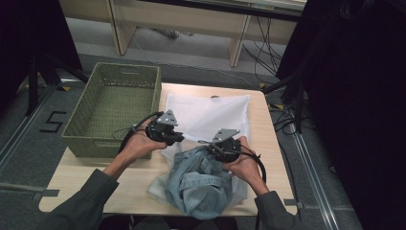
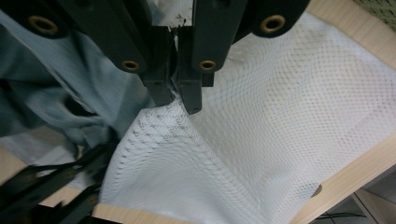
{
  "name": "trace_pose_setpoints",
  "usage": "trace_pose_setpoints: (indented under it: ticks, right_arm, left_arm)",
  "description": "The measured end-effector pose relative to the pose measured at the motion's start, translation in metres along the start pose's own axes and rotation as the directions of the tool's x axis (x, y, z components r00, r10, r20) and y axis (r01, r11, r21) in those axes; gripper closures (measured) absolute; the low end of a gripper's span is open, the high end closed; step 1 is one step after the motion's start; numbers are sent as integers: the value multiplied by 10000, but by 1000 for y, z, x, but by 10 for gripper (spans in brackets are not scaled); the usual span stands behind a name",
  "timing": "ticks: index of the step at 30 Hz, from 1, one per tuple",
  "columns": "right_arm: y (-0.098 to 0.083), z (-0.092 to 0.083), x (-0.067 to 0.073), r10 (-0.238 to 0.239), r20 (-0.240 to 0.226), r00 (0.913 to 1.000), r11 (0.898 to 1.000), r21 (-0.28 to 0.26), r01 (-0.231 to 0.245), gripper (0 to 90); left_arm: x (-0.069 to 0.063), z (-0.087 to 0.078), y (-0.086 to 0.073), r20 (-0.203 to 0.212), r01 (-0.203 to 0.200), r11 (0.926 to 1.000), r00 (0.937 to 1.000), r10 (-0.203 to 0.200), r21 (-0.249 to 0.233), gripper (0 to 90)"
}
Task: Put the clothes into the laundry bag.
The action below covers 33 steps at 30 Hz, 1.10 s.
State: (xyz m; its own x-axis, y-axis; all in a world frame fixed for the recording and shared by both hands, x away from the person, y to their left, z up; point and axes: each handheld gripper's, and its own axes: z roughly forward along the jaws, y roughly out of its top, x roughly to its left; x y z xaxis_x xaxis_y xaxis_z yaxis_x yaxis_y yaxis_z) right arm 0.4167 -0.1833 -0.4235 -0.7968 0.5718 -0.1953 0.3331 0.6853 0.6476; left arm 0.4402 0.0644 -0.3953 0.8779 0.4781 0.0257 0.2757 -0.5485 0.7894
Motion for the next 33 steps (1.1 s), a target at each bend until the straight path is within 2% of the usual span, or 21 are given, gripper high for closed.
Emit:
trace_pose_setpoints:
  ticks: [2, 4, 7, 9, 10, 11, 12, 14, 15, 16, 17, 18, 20, 21, 22, 24, 26, 27, 29, 32, 33]
  right_arm:
    - [-9, 13, -1, 374, 36, 9993, 9976, 590, -376, 844]
    - [-13, 26, -2, 410, 126, 9991, 9953, 871, -420, 844]
    - [-12, 30, 1, 227, 124, 9997, 9949, 980, -238, 839]
    - [-10, 25, 1, 550, 85, 9985, 9953, 790, -555, 814]
    - [-9, 20, 1, 860, 128, 9962, 9952, 461, -865, 771]
    - [-8, 14, 0, 958, 8, 9954, 9952, 207, -958, 727]
    - [-6, 8, -1, 1015, -232, 9946, 9946, -184, -1019, 685]
    - [-2, -6, 1, 1579, -725, 9848, 9846, -642, -1626, 619]
    - [1, -11, 3, 1527, -851, 9846, 9803, -1133, -1618, 600]
    - [5, -19, 6, 1445, -954, 9849, 9777, -1395, -1570, 569]
    - [8, -22, 9, 1427, -1095, 9837, 9762, -1483, -1581, 553]
    - [11, -22, 12, 1217, -1194, 9854, 9738, -1779, -1419, 540]
    - [16, -18, 20, 794, -1313, 9882, 9774, -1844, -1030, 514]
    - [18, -14, 23, 678, -1357, 9884, 9815, -1686, -905, 503]
    - [19, -9, 25, 567, -1374, 9889, 9838, -1613, -788, 491]
    - [23, 3, 25, 498, -1520, 9871, 9881, -1363, -708, 473]
    - [27, 11, 25, 684, -1769, 9818, 9881, -1238, -911, 451]
    - [29, 15, 25, 621, -1823, 9813, 9878, -1293, -865, 447]
    - [31, 20, 27, 373, -2016, 9788, 9910, -1185, -622, 433]
    - [28, 31, 29, 570, -2026, 9776, 9946, -740, -733, 422]
    - [26, 34, 29, 575, -2139, 9752, 9974, -307, -656, 429]
  left_arm:
    - [0, 0, 1, 14, -299, 9992, 9996, 299, 267, 862]
    - [1, 1, 0, -1, -180, 9994, 9998, 180, 290, 862]
    - [5, 1, -3, 11, 60, 9997, 10000, -60, 226, 861]
    - [7, 2, -5, 39, 408, 9991, 9992, -408, 92, 860]
    - [7, 2, -6, 62, 610, 9981, 9981, -609, -12, 860]
    - [7, 3, -6, 89, 610, 9981, 9981, -610, -31, 860]
    - [7, 3, -6, 91, 634, 9980, 9979, -634, -22, 859]
    - [7, 5, -6, 120, 701, 9975, 9975, -700, -53, 859]
    - [7, 6, -6, 120, 692, 9976, 9975, -692, -30, 859]
    - [8, 6, -6, 130, 712, 9975, 9974, -711, -30, 859]
    - [8, 6, -6, 126, 740, 9973, 9972, -739, -36, 859]
    - [8, 6, -6, 135, 750, 9972, 9971, -750, -31, 859]
    - [9, 5, -6, 157, 639, 9979, 9978, -640, 79, 858]
    - [9, 5, -6, 155, 693, 9976, 9975, -694, 62, 858]
    - [8, 6, -6, 145, 952, 9954, 9954, -951, -43, 858]
    - [9, 6, -6, 176, 831, 9965, 9964, -830, -32, 857]
    - [10, 6, -6, 227, 873, 9962, 9959, -872, -49, 856]
    - [11, 5, -6, 235, 725, 9973, 9971, -727, 97, 856]
    - [11, 6, -7, 239, 939, 9956, 9953, -937, -34, 856]
    - [11, 6, -7, 209, 932, 9956, 9954, -931, -39, 857]
    - [13, 6, -7, 202, 712, 9974, 9973, -710, -121, 857]
